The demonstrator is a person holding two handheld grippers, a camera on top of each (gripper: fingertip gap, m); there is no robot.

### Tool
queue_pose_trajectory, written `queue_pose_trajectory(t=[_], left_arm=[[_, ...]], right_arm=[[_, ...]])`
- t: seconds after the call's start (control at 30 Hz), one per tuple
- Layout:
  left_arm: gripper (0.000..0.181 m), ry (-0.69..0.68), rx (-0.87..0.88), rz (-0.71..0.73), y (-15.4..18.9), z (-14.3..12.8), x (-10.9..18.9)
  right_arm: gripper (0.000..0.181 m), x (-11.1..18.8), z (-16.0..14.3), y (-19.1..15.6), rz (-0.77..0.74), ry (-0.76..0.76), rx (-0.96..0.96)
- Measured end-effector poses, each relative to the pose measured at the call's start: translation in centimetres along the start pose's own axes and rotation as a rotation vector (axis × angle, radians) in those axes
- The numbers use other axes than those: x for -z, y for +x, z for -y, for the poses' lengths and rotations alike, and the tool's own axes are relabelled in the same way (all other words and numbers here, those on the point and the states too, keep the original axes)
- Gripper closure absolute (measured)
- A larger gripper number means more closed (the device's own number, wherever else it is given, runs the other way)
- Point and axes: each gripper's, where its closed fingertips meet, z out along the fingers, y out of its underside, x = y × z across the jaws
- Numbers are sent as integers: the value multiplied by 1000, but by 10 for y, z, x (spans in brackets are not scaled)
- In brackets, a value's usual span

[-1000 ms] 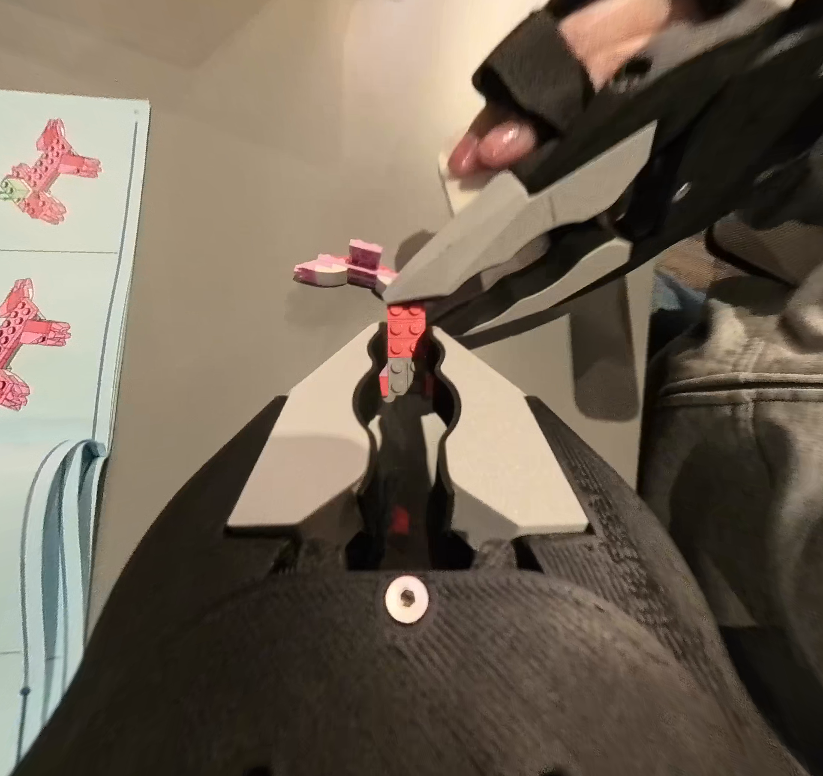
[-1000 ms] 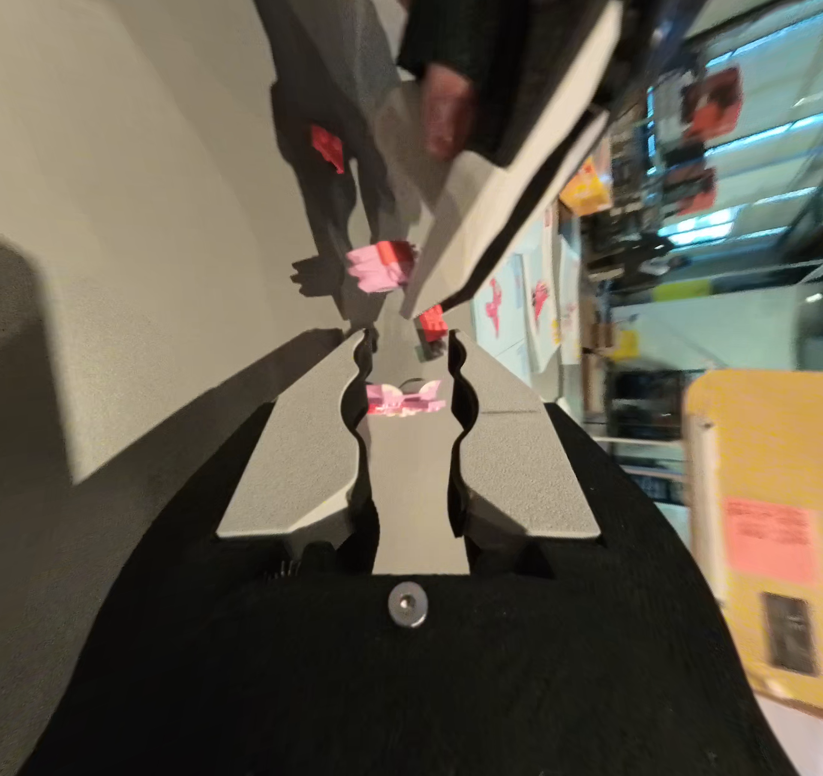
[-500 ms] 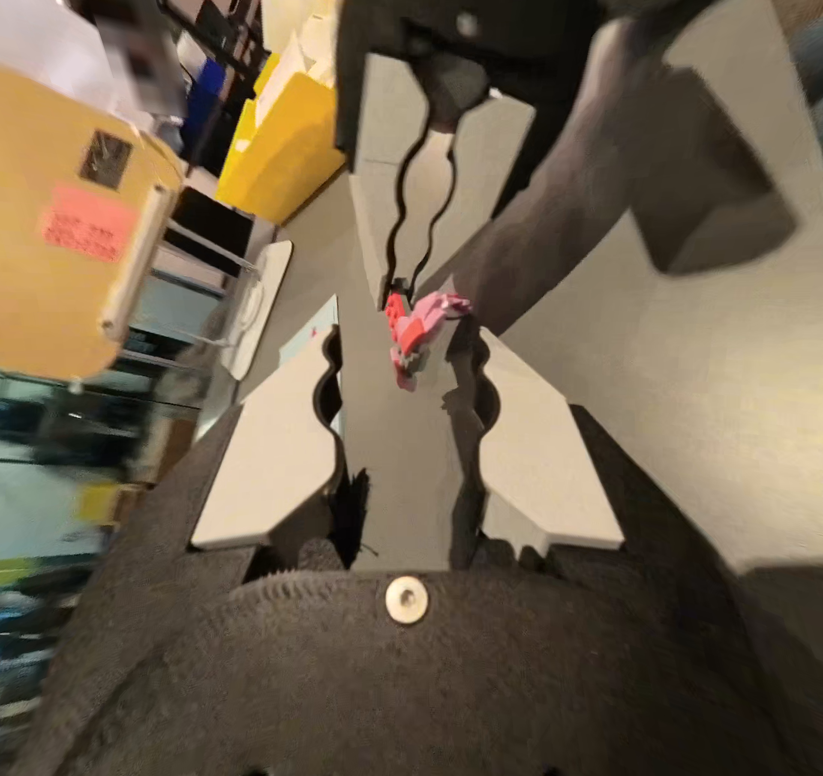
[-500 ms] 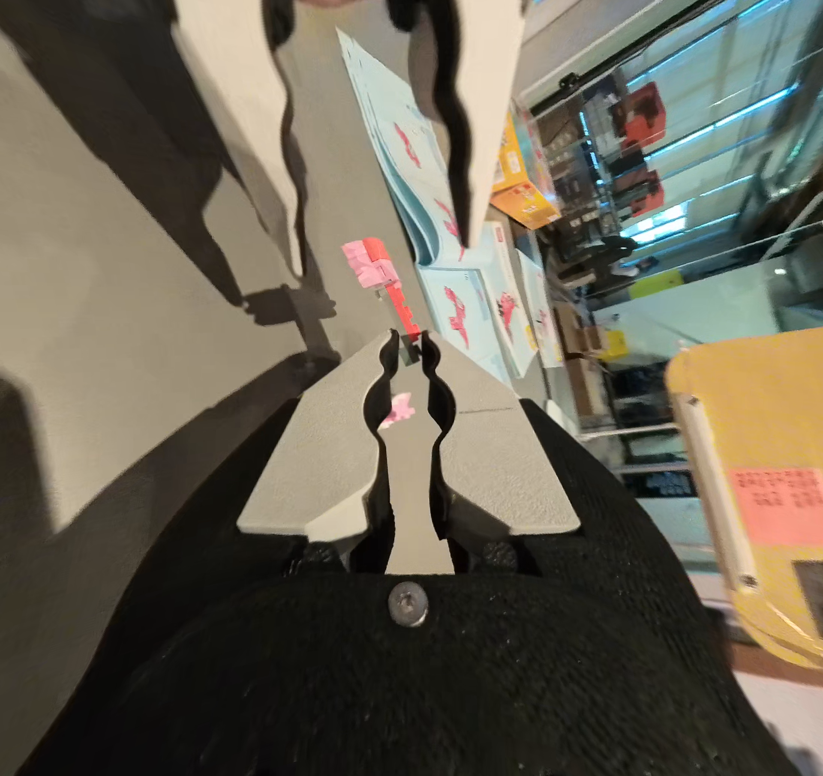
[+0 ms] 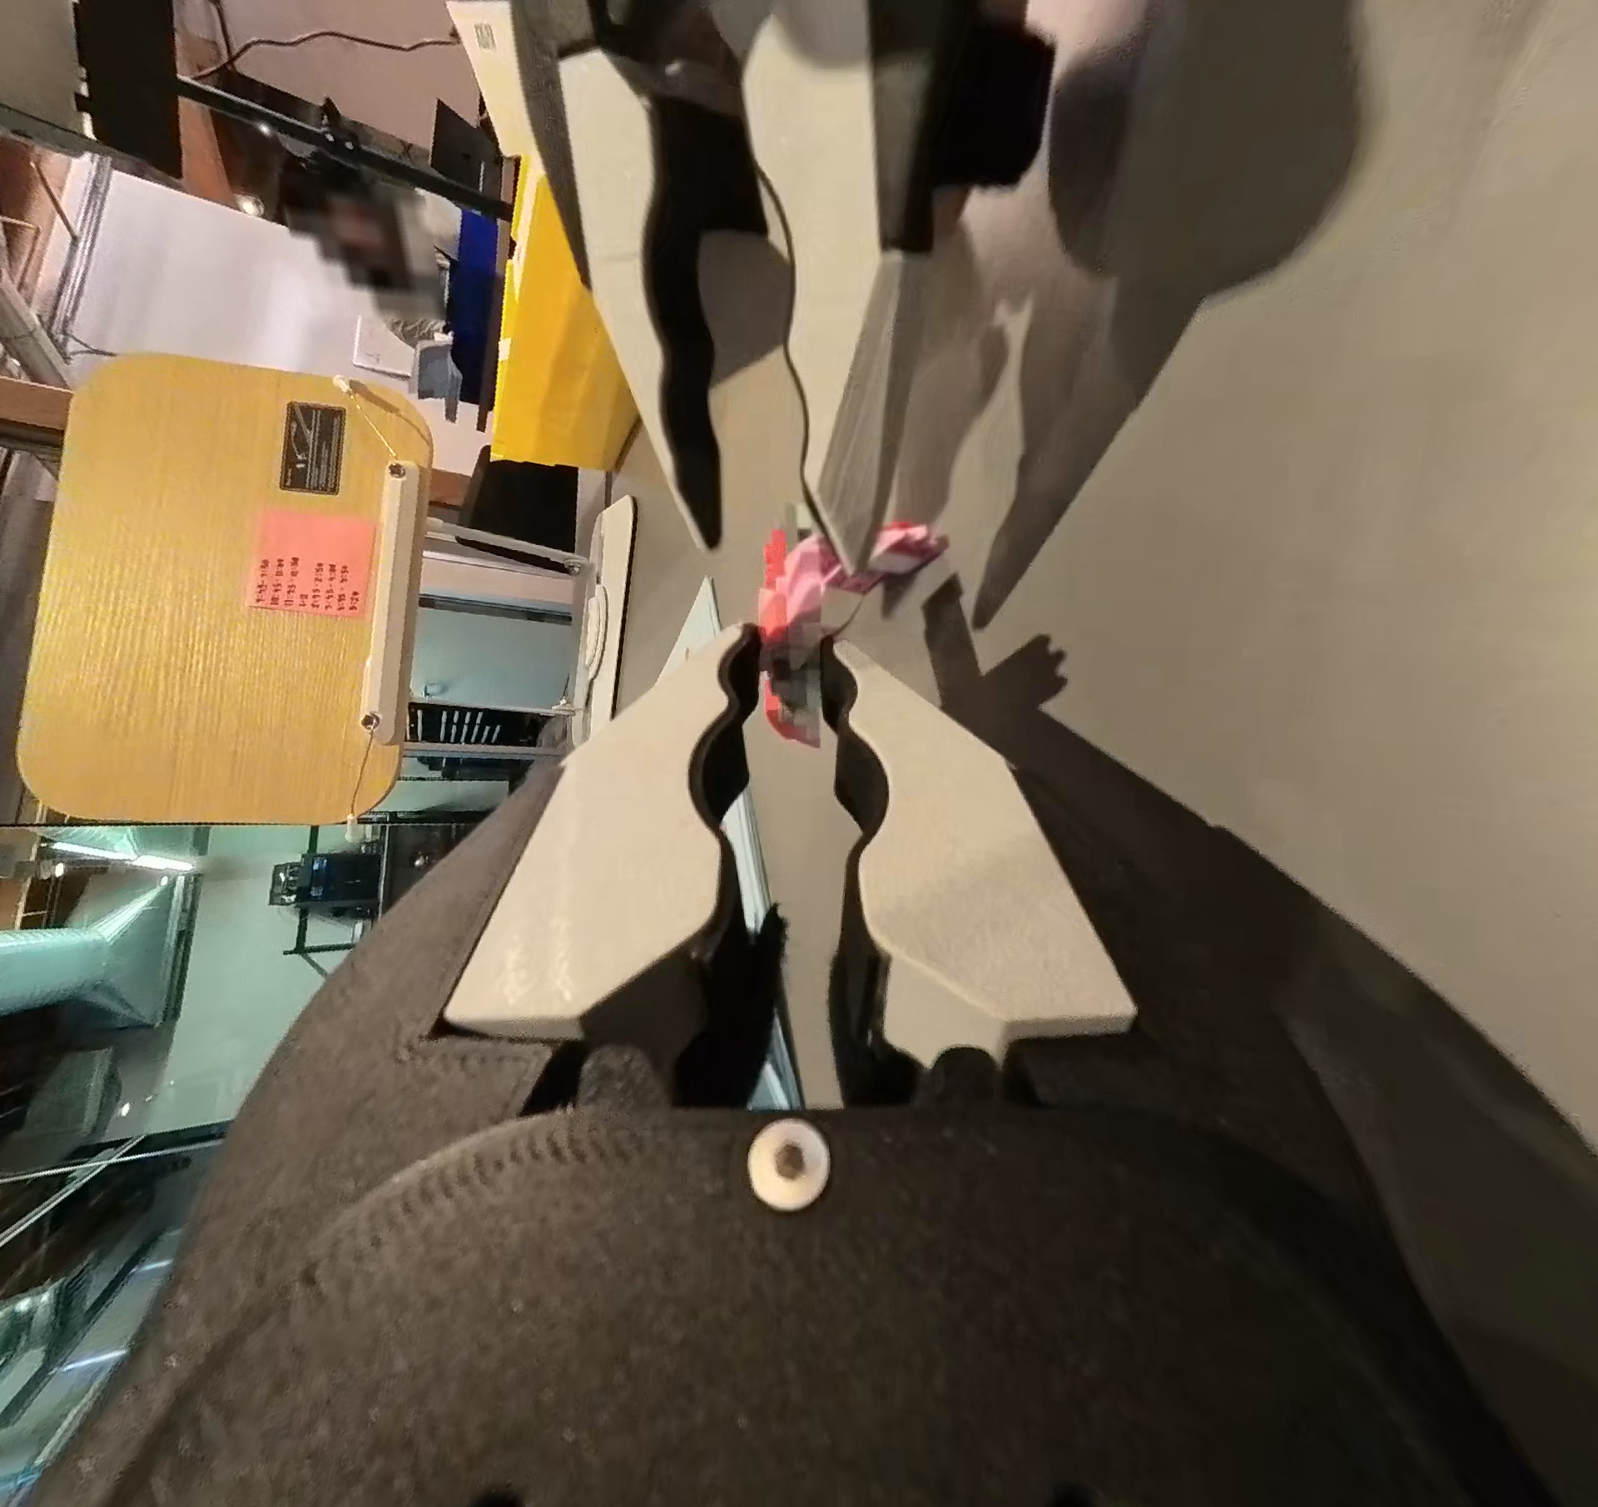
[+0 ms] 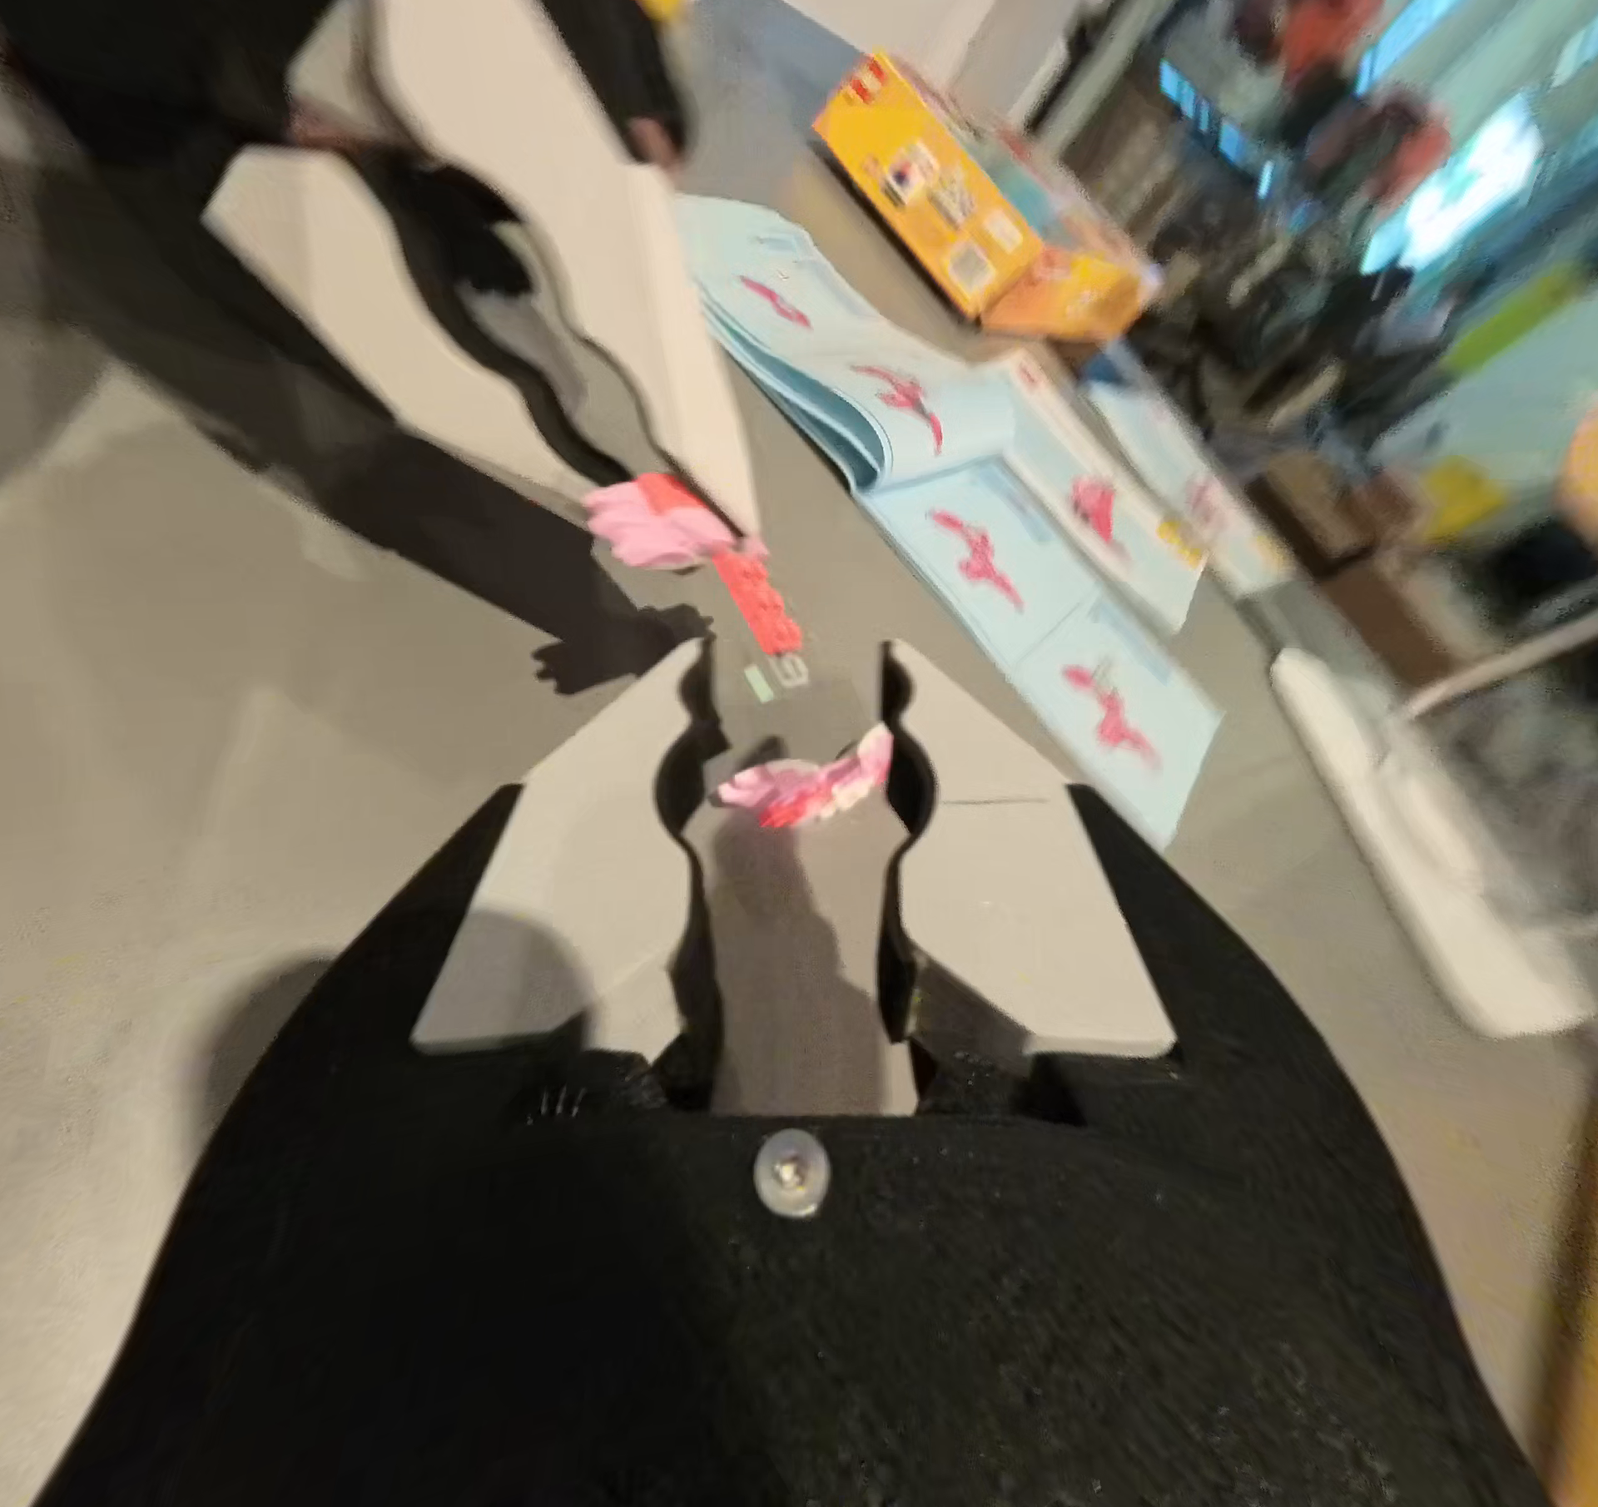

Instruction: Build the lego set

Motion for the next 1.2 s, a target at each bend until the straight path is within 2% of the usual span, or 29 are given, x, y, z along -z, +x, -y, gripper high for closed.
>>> queue_pose_trajectory(t=[0.03,0.07,0.13,0.23,0.33,0.47,0.5,0.57,0.77,0.87,1.2], left_arm=[[168,-11,-10,0,0,-4,-1],[168,-22,-22,-1,2,-7,-1],[168,-51,-49,-11,6,-16,-4],[168,-80,-101,-36,14,-24,-9],[168,-83,-154,-48,20,-24,-13],[169,-101,-208,-57,25,-29,-20],[169,-99,-207,-53,24,-29,-21],[168,-98,-186,-57,24,-28,-23],[168,-148,-100,-49,17,-33,-26],[168,-141,-79,-47,15,-29,-26],[168,-151,-61,-52,20,-25,-30]], right_arm=[[127,1,-6,4,2,-33,-142],[119,2,-14,9,-8,-70,-275],[115,2,-31,14,-53,-156,-434],[119,-3,-44,5,-95,-279,-452],[132,-10,-51,3,-155,-371,-384],[154,-15,-54,7,-176,-406,-348],[165,-15,-56,8,-182,-423,-316],[170,-14,-57,11,-200,-454,-216],[171,-7,-60,17,-229,-590,196],[171,-7,-58,16,-230,-629,344],[166,-9,-54,8,-198,-661,439]])
